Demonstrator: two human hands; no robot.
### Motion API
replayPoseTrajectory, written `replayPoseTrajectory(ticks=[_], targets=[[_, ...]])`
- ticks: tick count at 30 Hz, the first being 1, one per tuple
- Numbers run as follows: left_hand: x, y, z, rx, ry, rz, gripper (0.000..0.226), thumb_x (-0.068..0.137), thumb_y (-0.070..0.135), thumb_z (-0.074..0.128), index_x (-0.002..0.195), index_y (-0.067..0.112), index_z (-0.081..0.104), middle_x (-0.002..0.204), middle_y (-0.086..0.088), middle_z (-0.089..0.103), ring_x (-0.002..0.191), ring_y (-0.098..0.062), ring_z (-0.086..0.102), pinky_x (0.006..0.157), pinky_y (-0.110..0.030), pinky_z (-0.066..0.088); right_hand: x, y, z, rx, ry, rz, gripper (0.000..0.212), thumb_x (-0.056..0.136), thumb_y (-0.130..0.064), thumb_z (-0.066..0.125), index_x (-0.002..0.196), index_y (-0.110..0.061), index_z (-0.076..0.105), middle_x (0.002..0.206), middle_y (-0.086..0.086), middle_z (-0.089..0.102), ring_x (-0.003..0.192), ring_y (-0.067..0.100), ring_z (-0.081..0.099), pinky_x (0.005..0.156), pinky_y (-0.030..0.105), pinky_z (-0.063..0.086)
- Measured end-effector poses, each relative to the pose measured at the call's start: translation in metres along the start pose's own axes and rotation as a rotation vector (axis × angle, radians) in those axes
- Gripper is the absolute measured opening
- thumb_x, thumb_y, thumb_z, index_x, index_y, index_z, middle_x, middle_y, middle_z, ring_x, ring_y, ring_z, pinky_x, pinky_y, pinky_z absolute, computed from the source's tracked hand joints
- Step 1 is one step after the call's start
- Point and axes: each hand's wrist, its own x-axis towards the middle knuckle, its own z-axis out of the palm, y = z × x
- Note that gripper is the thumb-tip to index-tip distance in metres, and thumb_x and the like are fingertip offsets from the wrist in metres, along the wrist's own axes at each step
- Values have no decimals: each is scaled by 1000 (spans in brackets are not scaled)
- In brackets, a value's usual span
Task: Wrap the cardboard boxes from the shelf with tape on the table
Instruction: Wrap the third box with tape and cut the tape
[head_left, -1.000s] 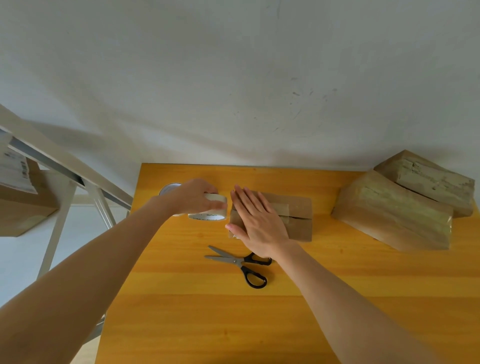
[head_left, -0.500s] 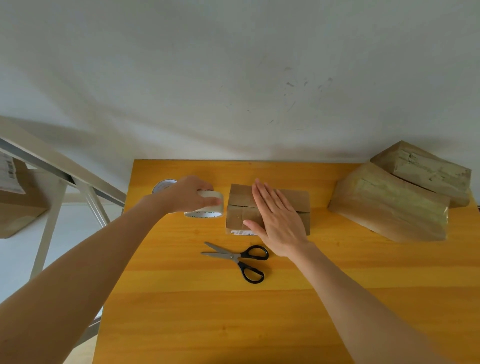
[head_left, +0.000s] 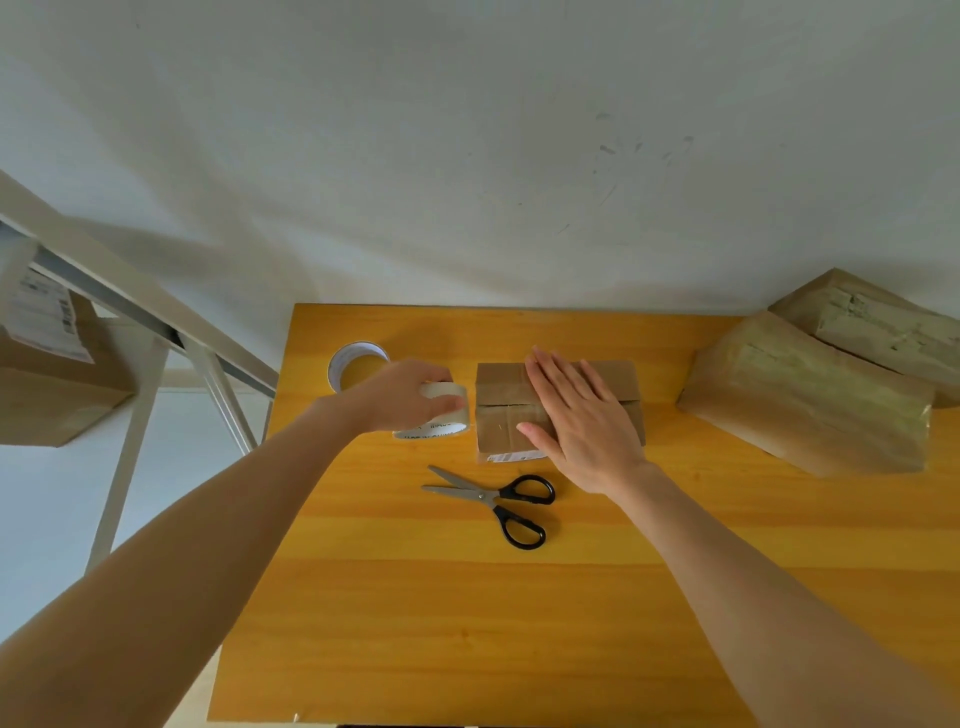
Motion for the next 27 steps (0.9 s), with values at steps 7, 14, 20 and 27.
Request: replayPoseTrajectory(ticks=[7,14,20,27], targets=[[7,-4,5,3,2,9,23,90,41,57,87,21,66,78,5,61,77,-17,56,69,-29,43,1,0,2,-12,-2,4,73,98,-60,10,152,-12,10,159,6,8,147,20,8,120,42,12],[13,-3,2,75,-34,13,15,89,45,56,85,31,60,77,13,57,77,-11,53,69,-27,39,1,0,1,-6,-2,7,73,98,-60,10,152,-11,11,159,6,11,147,20,10,119,43,13],[-1,-11,7,26,21,9,20,89,39,60,103,24,61,83,12,59,79,-16,59,67,-27,46,-1,1,3,5,14,-1,73,97,-61,9,152,-13,7,159,4,7,147,19,7,120,40,10],[-14,-3,-1,-81,-7,69,34,90,34,61,123,28,60,124,13,59,114,-7,52,94,-21,38,-10,-7,-7,-9,16,15,73,97,-59,13,152,-11,11,159,5,9,146,20,9,120,41,12]])
